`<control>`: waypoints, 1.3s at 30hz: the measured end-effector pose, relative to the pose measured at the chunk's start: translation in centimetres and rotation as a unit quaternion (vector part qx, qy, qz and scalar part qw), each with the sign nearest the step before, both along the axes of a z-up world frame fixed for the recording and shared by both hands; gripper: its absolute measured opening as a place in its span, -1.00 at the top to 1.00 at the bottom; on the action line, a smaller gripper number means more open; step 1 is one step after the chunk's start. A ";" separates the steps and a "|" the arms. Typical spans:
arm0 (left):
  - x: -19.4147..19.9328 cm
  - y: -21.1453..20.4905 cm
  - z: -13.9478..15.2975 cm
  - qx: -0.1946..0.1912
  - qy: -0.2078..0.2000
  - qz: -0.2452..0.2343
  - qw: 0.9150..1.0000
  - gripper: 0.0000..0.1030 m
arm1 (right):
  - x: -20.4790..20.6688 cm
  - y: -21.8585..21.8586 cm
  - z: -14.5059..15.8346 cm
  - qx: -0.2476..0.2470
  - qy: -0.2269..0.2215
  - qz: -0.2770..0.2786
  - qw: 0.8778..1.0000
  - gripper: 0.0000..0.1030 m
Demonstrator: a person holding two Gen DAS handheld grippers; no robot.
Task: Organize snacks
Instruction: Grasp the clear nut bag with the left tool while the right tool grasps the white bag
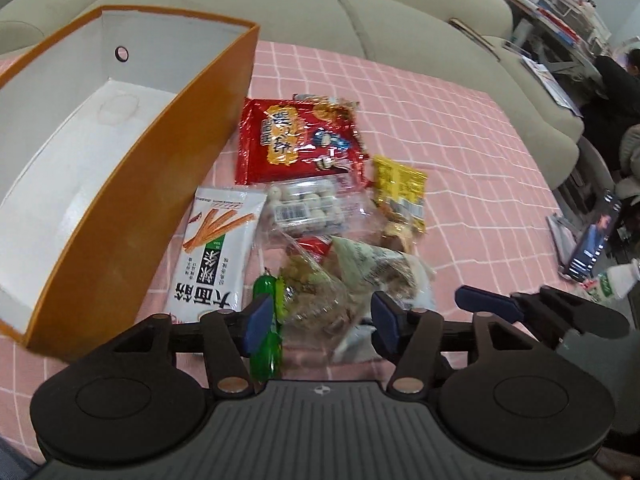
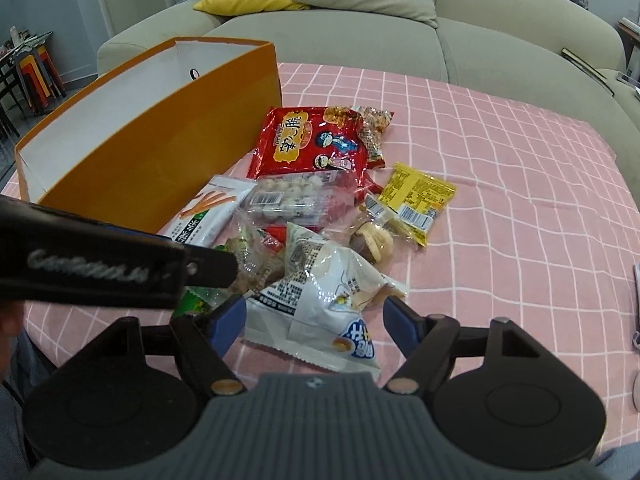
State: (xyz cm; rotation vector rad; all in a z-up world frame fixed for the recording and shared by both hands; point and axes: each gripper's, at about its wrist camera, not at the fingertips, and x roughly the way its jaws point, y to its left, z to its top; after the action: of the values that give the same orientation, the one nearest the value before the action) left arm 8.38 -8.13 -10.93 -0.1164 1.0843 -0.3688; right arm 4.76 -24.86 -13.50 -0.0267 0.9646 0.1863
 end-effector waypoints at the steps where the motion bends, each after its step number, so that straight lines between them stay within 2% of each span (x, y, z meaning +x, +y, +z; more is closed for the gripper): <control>1: 0.3 -0.1 -0.3 0.004 0.002 0.001 1.000 -0.32 | 0.2 0.1 -0.1 0.000 0.003 0.001 1.000 -0.42; 7: 1.4 -0.8 -1.6 0.007 0.020 -0.005 1.000 -0.32 | 1.3 0.2 -1.0 0.006 0.017 0.011 1.000 -0.41; 11: 1.7 -1.3 -1.8 0.019 0.018 -0.007 1.000 -0.27 | 1.9 0.0 -1.4 0.018 0.021 0.013 1.000 -0.32; 18: 1.7 -2.7 -2.2 0.048 0.010 -0.028 0.998 0.23 | 1.9 -0.2 -1.6 0.028 0.018 0.025 0.999 -0.19; 22: 1.5 -3.5 -2.2 0.066 -0.003 -0.040 0.997 0.29 | 1.7 -0.6 -1.7 0.031 0.016 0.030 0.999 -0.12; 30: 1.3 -4.3 -2.0 0.095 -0.022 -0.053 0.994 0.55 | 1.4 -0.8 -1.6 0.026 0.015 0.032 0.999 0.30; 35: 0.8 -3.9 -1.6 0.096 -0.031 -0.047 0.994 0.61 | 1.2 -0.7 -1.0 0.028 0.011 0.040 0.999 0.46; 36: 0.7 -3.7 -1.5 0.095 -0.032 -0.044 0.994 0.63 | 1.1 -0.6 -0.8 0.027 0.007 0.043 0.999 0.57; 39: 0.3 -3.1 -0.9 0.095 -0.036 -0.035 0.994 0.64 | 0.8 -0.3 -0.2 0.018 -0.003 0.049 0.999 0.61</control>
State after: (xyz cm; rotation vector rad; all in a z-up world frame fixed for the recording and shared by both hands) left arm 8.71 -11.19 -11.83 0.1032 1.0480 -0.3294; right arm 5.57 -25.16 -13.70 -0.0419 0.9541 0.2944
